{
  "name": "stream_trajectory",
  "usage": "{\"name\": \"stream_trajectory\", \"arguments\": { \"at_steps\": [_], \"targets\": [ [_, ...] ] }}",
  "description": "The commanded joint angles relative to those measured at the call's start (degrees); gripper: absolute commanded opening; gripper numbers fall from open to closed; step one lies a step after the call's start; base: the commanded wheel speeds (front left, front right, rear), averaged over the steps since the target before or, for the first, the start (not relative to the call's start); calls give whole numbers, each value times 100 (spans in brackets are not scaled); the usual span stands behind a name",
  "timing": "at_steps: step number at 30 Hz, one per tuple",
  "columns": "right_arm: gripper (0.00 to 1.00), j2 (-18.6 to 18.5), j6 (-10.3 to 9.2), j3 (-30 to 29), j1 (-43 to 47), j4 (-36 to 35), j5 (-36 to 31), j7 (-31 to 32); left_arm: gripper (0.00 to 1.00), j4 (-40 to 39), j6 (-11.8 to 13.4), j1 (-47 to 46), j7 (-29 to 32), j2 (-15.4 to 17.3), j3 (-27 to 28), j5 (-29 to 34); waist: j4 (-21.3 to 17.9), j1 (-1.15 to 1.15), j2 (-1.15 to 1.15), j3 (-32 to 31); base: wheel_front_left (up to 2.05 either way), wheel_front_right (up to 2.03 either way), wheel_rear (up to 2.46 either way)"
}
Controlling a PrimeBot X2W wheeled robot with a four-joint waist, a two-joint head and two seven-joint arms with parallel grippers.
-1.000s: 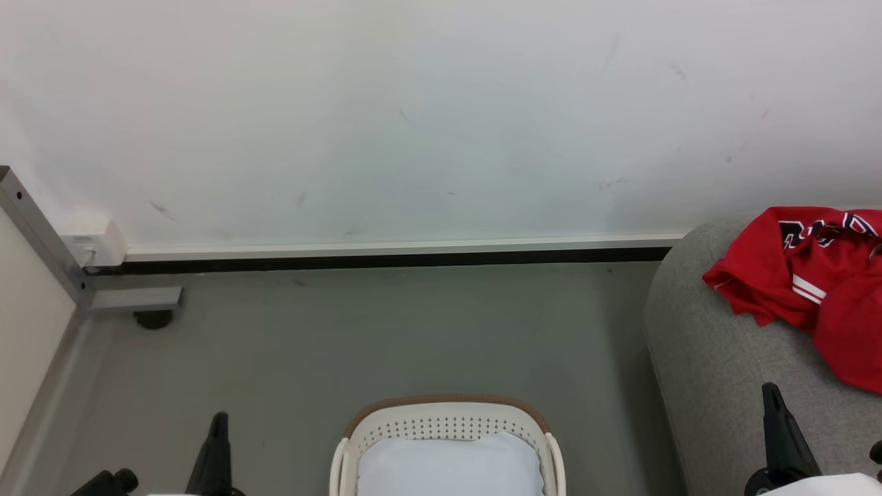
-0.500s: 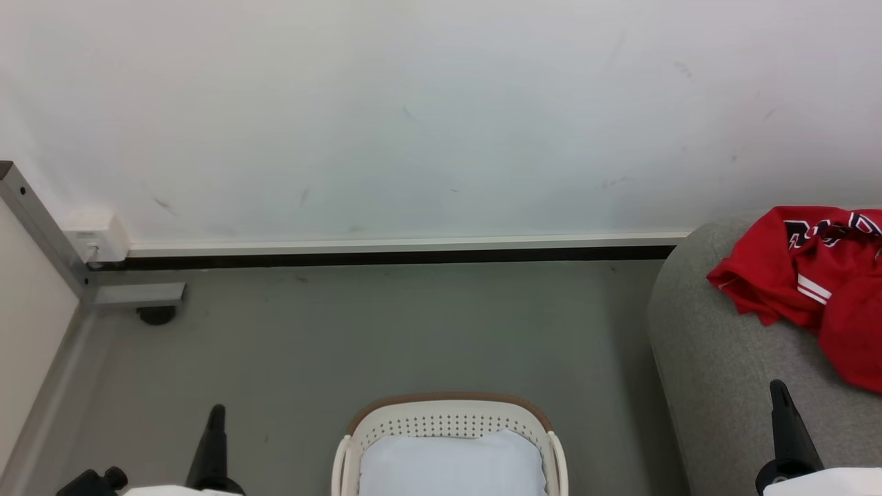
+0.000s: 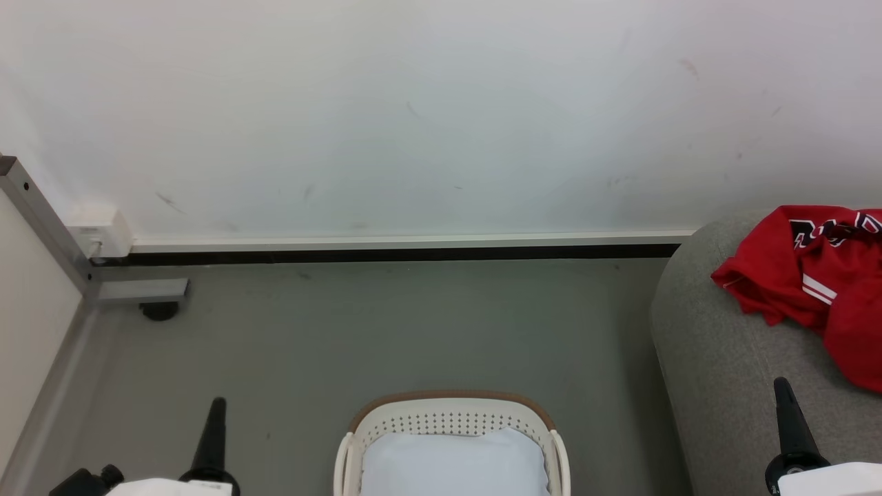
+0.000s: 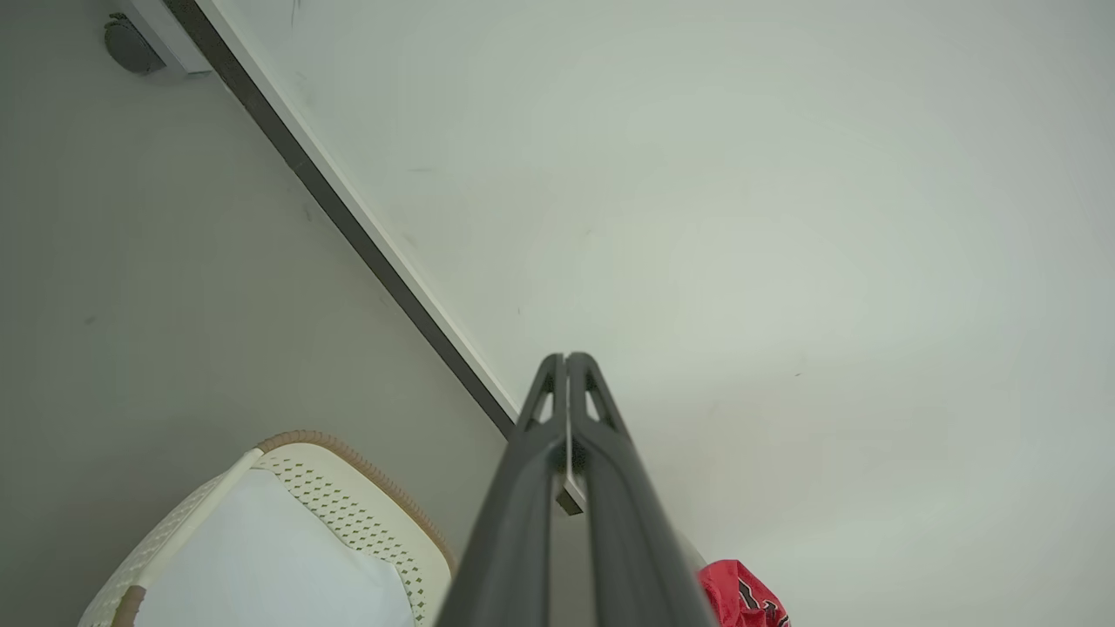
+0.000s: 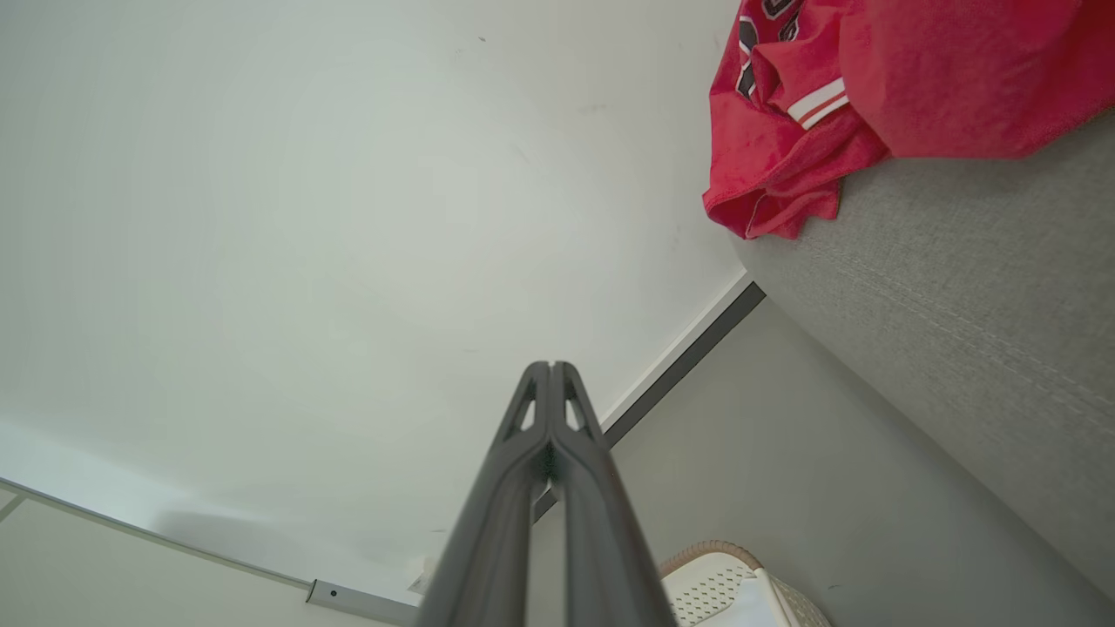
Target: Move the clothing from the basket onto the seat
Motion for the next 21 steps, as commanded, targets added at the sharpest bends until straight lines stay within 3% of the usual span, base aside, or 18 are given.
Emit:
{"name": "stream_trajectory", "arguments": {
  "at_steps": [1,21],
  "targets": [
    [0,-9,-5,-57,-134,-66,169,37,0,-66,-19,-119,43,26,34,-186,5,0,0,4,0,0,0],
    [0,51,-7,-204,-184,-59,1128,314,0,-81,-24,-200,326,19,87,-1225,57,0,0,47,0,0,0]
  ]
}}
